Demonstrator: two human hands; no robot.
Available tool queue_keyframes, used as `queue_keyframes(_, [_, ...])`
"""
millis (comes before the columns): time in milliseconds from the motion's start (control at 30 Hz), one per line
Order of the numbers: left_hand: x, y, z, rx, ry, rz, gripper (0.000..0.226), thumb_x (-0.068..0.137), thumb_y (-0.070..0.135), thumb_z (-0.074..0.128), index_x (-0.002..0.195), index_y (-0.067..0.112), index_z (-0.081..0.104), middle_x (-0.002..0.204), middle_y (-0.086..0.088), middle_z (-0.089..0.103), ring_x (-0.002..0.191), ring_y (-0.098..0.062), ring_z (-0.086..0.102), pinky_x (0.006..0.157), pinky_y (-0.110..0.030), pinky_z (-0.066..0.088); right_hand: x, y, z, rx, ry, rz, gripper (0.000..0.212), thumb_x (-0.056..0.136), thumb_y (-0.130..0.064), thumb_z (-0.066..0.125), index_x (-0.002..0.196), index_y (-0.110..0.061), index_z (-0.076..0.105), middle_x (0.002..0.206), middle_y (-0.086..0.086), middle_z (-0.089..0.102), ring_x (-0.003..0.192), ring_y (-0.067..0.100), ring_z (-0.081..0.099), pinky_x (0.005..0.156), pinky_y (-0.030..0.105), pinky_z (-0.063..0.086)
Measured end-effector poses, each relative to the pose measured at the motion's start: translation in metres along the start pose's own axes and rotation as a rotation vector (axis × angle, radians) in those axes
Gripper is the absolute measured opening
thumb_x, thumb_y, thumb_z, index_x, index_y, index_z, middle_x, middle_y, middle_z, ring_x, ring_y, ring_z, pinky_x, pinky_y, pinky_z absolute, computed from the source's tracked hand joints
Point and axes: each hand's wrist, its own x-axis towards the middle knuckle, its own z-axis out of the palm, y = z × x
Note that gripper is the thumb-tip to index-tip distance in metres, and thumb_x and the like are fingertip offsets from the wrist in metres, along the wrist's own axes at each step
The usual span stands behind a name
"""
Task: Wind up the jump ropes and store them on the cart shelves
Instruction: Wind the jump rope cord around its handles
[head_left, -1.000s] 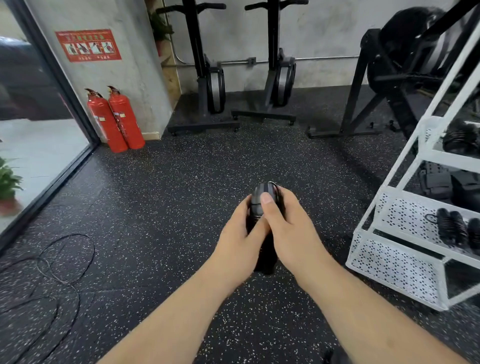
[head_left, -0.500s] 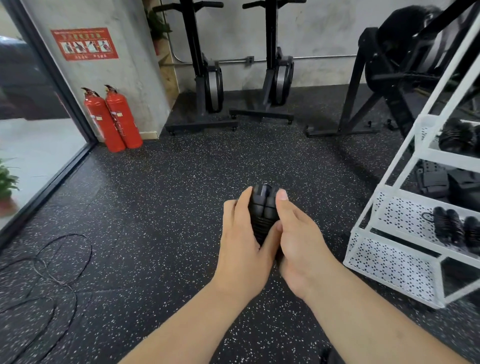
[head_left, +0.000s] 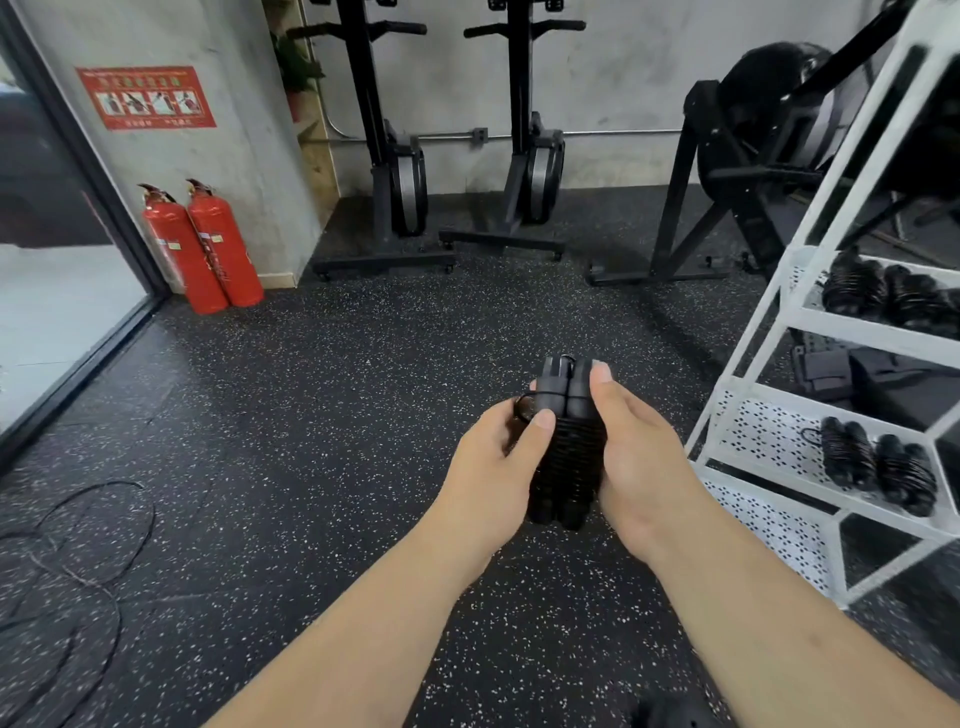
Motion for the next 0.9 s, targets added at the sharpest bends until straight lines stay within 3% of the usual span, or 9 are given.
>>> queue_keyframes(67, [-0.002,0.002,0.008,-0.003,0.032,-0.004,0.020,0.109,0.037,0.061,0.126,0.030,0.067,0.113,0.008,0.079,0.107,-0.008,0.073,0.097,-0.036,0.058,0.001,0.003,-0.006,-0.113,0.055,-0.036,0.044,0.108,-0.056,0.048,0.122,-0.025,0.075,0.116,0.002,0.080,0.117,0.026,0.072,0.109,0.053,0.053])
queue_keyframes(133, [-0.004,0.002,0.016,-0.040,0.069,-0.012,0.016,0.107,0.032,0.065,0.123,0.028,0.066,0.111,0.008,0.080,0.106,-0.008,0.074,0.099,-0.037,0.059,0.001,0.007,-0.011,-0.226,0.097,-0.078,0.041,0.109,-0.058,0.044,0.132,-0.035,0.068,0.125,-0.008,0.075,0.121,0.016,0.067,0.107,0.042,0.051])
queue_keyframes(233, [-0.007,0.004,0.027,-0.074,0.126,-0.008,0.018,0.104,0.026,0.071,0.120,0.029,0.064,0.112,0.012,0.079,0.109,-0.009,0.073,0.100,-0.038,0.059,-0.004,0.017,-0.019,-0.324,0.096,-0.074,0.042,0.109,-0.057,0.042,0.146,-0.040,0.053,0.133,-0.010,0.065,0.122,0.009,0.061,0.099,0.035,0.048])
queue_keyframes(400, [-0.010,0.007,0.045,-0.106,0.063,-0.086,0.016,0.104,0.031,0.070,0.119,0.026,0.065,0.107,0.006,0.081,0.108,-0.016,0.075,0.101,-0.045,0.060,-0.019,0.029,-0.038,-0.809,0.244,-0.286,0.047,0.108,-0.061,0.029,0.126,-0.028,0.057,0.103,-0.004,0.072,0.095,0.020,0.068,0.083,0.042,0.053])
queue_keyframes(500, [-0.012,0.005,0.063,-0.103,0.053,-0.124,0.014,0.106,0.033,0.067,0.118,0.026,0.067,0.105,0.004,0.081,0.107,-0.017,0.075,0.100,-0.048,0.060,-0.027,0.027,-0.051,-0.950,0.319,-0.336,0.043,0.108,-0.060,0.028,0.120,-0.028,0.054,0.092,-0.004,0.070,0.083,0.021,0.067,0.075,0.043,0.053])
queue_keyframes(633, [-0.012,-0.004,0.093,-0.036,0.059,-0.130,0.013,0.106,0.040,0.065,0.114,0.030,0.065,0.102,0.004,0.080,0.101,-0.017,0.075,0.097,-0.050,0.060,-0.030,0.028,-0.075,-0.953,0.336,-0.254,0.042,0.109,-0.058,0.027,0.114,-0.026,0.054,0.087,-0.002,0.068,0.079,0.022,0.064,0.069,0.040,0.045])
queue_keyframes(767, [-0.012,-0.014,0.133,0.088,0.041,-0.107,0.012,0.106,0.046,0.059,0.112,0.036,0.062,0.104,0.009,0.078,0.099,-0.011,0.073,0.098,-0.046,0.058,-0.027,0.027,-0.108,-0.827,0.352,-0.118,0.045,0.111,-0.056,0.031,0.111,-0.020,0.059,0.092,-0.003,0.067,0.086,0.023,0.062,0.075,0.039,0.044])
queue_keyframes(900, [-0.010,-0.021,0.166,0.172,0.009,-0.114,0.061,0.091,0.068,0.049,0.140,0.034,0.057,0.126,0.008,0.073,0.114,-0.015,0.069,0.106,-0.046,0.055,-0.019,0.020,-0.137,-0.744,0.384,-0.013,0.045,0.111,-0.053,0.036,0.117,-0.017,0.063,0.106,0.003,0.068,0.099,0.025,0.063,0.085,0.039,0.047])
